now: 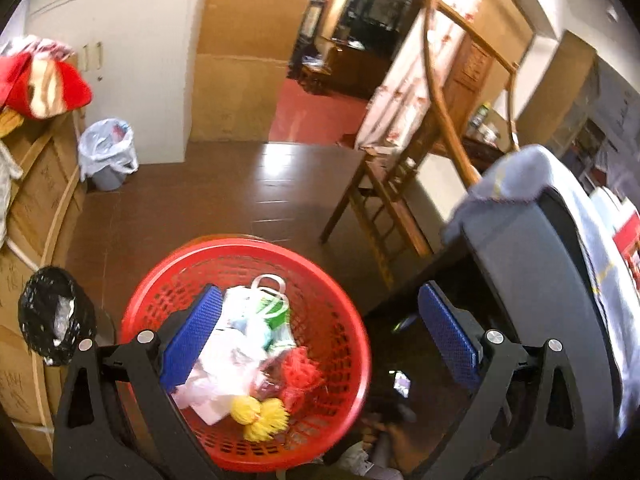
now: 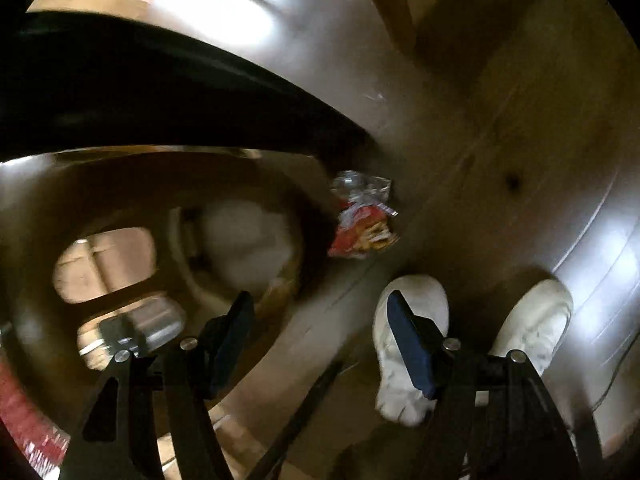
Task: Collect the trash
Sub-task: 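Grasp the red foil snack bag with the right tool and lift it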
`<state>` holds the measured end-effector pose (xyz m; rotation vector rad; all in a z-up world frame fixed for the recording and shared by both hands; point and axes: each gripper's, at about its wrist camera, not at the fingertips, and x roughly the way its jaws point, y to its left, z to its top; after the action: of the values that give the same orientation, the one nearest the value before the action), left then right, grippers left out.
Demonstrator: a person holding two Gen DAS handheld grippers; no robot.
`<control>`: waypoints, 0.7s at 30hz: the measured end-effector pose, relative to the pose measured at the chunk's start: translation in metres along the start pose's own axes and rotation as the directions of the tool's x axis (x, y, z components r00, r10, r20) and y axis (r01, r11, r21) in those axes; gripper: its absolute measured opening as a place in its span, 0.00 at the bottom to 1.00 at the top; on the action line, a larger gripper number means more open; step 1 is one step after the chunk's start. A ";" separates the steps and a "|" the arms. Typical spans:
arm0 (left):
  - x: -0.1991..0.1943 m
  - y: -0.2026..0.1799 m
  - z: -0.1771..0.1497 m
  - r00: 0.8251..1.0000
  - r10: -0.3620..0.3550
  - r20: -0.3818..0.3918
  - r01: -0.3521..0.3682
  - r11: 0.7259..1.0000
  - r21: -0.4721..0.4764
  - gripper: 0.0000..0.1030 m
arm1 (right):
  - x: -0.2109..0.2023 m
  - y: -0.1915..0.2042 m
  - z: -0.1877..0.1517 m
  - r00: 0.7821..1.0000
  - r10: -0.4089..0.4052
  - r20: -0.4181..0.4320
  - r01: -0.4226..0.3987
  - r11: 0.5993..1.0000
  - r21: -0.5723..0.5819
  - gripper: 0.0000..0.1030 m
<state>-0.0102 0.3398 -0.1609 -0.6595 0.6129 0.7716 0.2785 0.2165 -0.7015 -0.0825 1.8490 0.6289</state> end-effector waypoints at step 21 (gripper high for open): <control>0.021 0.060 0.004 0.999 0.032 -0.035 -0.039 0.979 -0.199 0.92 | 0.131 -0.037 0.040 0.996 -0.020 -0.086 0.034 0.987 0.158 0.09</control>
<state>-0.0437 0.3839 -0.1920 -0.8484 0.5815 0.8648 0.2769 0.2350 -0.8417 -0.0288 1.9695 0.4630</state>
